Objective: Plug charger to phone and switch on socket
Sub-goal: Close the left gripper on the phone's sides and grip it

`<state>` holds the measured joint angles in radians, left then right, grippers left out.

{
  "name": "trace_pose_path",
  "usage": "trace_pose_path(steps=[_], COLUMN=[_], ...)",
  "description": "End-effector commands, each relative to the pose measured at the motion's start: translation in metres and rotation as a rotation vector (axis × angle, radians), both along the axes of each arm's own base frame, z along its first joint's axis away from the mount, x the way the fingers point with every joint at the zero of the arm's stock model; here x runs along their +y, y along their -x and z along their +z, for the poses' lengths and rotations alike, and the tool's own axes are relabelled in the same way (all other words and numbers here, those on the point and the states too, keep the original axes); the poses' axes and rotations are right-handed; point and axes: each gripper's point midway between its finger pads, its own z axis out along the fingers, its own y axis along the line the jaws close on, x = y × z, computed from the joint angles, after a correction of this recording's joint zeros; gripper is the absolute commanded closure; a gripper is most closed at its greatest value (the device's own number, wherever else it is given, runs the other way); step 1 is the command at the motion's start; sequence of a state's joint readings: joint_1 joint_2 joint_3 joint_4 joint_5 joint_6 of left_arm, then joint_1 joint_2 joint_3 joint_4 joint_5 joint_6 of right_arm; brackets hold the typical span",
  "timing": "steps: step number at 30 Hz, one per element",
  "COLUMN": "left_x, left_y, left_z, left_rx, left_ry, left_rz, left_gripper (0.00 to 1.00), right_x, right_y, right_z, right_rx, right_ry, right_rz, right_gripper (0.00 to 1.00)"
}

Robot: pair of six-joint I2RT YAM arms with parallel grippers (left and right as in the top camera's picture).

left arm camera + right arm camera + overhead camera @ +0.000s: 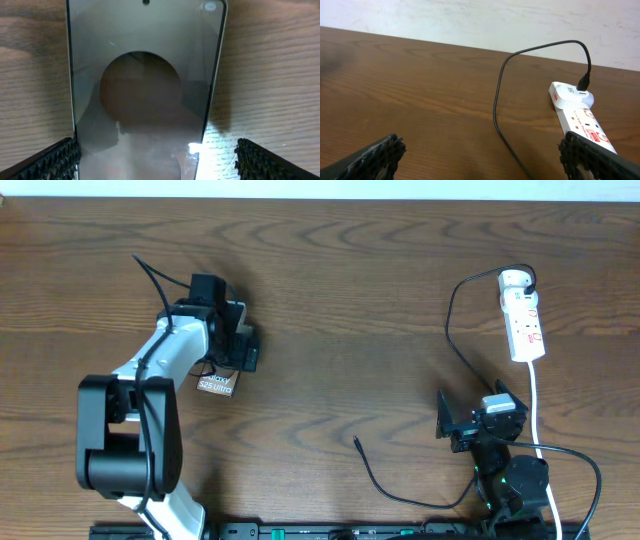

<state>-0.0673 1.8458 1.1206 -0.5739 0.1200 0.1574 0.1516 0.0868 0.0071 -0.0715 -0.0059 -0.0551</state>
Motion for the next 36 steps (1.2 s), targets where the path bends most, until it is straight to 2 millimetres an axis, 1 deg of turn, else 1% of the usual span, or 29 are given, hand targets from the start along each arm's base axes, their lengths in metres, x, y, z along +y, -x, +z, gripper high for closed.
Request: trace_pose_path(steps=[1,17,22,36], left_x=[0.0026,0.0063,0.0106,0.0106], left_y=[0.0028,-0.0012,-0.0023,-0.0026], left_z=[-0.0101,-0.0117,-0.0117,-0.0116], left_rx=[0.019,0.006,0.001,0.000], left_ry=[-0.009,-0.032,-0.057,-0.057], left_rz=[-0.013,-0.016,-0.011,-0.012], left_gripper=[0.02,0.02,0.02,0.02], right_x=[-0.0031,-0.0031,-0.0032,-0.0031], right_y=[-0.0002,-0.0002,-0.0002,-0.0002], right_z=[-0.0017,-0.0017,-0.0017,-0.0017], right_rx=[0.006,0.006,0.006,0.006], right_ry=[-0.004,-0.004,-0.004,-0.004], right_rz=[-0.015,-0.015,-0.016,-0.015], right_gripper=[0.01,0.01,0.01,0.01])
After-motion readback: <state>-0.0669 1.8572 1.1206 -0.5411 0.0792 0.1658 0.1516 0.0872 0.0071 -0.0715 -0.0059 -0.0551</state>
